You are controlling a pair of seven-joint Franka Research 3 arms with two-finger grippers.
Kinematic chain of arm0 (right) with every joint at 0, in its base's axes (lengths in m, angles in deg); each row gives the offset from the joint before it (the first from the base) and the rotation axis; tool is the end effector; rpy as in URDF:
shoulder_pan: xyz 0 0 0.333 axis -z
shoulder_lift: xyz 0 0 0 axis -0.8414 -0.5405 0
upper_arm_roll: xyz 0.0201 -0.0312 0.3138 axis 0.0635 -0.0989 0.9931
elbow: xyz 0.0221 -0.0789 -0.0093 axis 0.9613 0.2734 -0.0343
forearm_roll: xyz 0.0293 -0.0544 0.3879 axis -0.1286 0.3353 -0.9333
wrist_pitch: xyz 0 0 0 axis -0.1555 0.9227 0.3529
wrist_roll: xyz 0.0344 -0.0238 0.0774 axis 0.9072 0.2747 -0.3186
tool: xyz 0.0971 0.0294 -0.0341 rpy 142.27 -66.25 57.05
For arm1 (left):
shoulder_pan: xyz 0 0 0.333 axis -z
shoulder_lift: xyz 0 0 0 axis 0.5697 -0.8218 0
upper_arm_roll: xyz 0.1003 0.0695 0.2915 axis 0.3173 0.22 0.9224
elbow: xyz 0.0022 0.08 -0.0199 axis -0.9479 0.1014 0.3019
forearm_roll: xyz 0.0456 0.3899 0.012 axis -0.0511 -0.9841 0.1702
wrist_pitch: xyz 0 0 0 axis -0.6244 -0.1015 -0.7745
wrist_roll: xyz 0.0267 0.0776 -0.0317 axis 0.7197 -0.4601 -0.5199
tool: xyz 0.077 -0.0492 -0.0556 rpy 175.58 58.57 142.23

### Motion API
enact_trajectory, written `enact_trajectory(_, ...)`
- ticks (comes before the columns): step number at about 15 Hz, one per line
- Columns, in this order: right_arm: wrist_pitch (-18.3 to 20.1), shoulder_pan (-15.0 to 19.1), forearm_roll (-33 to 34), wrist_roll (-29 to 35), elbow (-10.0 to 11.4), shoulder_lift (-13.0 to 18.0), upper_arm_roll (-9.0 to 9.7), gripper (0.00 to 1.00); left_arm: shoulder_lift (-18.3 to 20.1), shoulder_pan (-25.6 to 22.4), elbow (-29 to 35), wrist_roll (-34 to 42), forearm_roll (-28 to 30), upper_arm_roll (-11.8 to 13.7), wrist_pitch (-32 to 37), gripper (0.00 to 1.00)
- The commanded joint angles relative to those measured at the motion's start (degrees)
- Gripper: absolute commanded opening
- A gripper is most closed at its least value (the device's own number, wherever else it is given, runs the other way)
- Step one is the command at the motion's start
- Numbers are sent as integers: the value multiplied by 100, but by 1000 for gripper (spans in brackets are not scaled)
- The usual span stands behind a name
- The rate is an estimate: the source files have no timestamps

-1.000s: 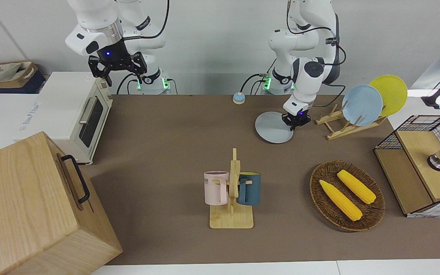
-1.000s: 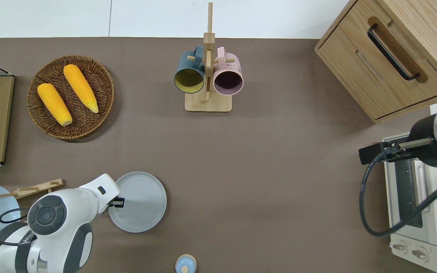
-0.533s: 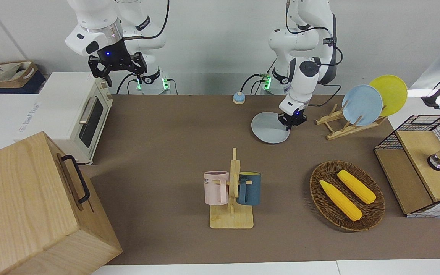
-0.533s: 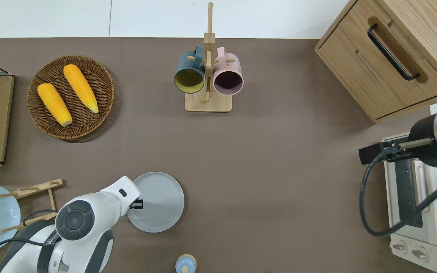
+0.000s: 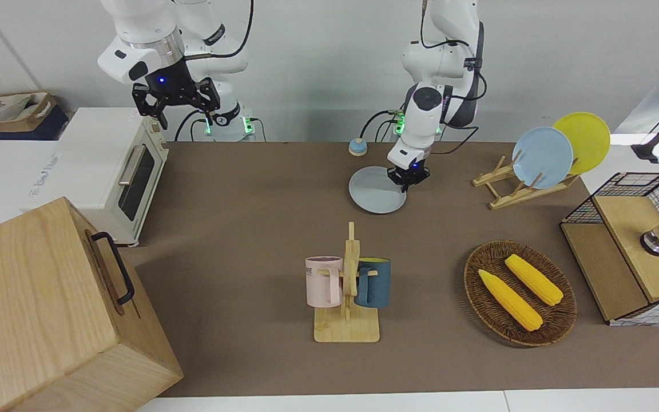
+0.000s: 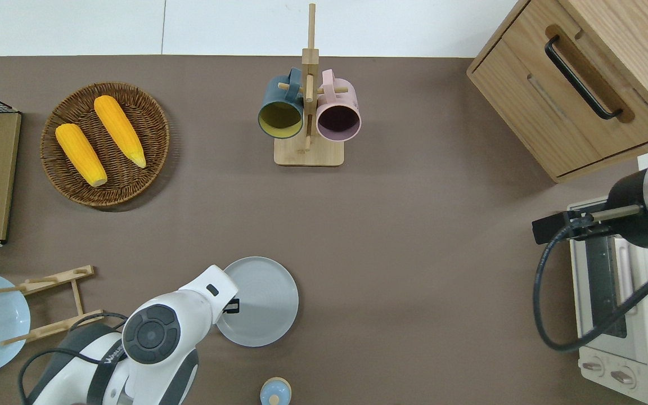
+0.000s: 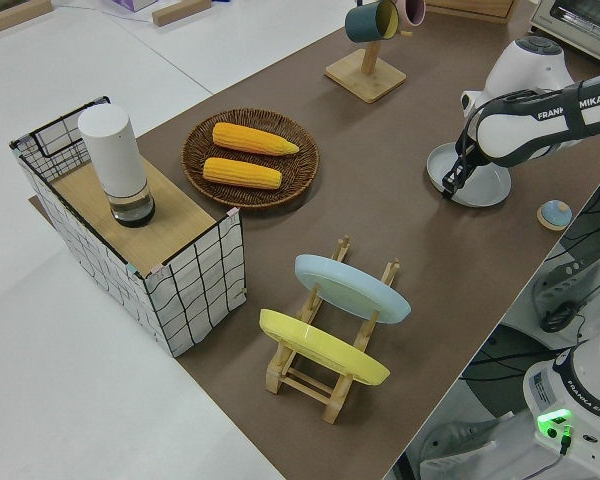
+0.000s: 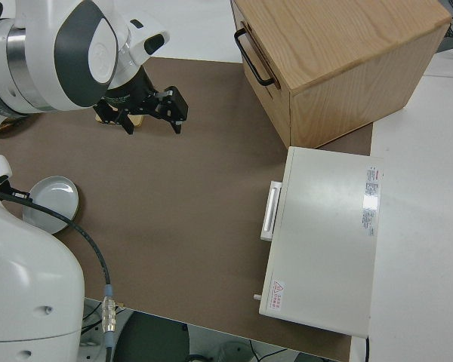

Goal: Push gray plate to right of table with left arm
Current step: 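Push the gray plate with the left gripper toward the toaster oven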

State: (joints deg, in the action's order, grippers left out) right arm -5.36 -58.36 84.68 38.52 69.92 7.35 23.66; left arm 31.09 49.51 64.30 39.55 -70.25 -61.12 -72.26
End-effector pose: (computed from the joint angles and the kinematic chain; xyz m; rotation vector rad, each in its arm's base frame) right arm 0.5268 0.0727 0.6598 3.1293 0.1695 -0.1171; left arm 0.3916 -0.1767 0.3026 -3.1224 0.0560 -0.0551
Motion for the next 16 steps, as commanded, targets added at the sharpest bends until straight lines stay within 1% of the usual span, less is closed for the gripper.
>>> enact_trajectory(1, 69, 116, -59, -1, -22, 36, 85, 983, -705, 612, -326, -768, 95, 19, -162, 0)
enact_trajectory(5, 69, 116, -59, 8, -22, 36, 76, 983, -1039, 1043, -677, -1454, 95, 19, -170, 0)
enact_trajectory(11, 69, 116, -59, -1, -22, 36, 85, 983, -1680, 1667, -1415, -2596, 42, 19, -162, 0)
enact_trajectory(16, 69, 116, -59, -1, -22, 36, 85, 983, -2172, 2098, -2022, -3326, 16, 28, -127, 0)
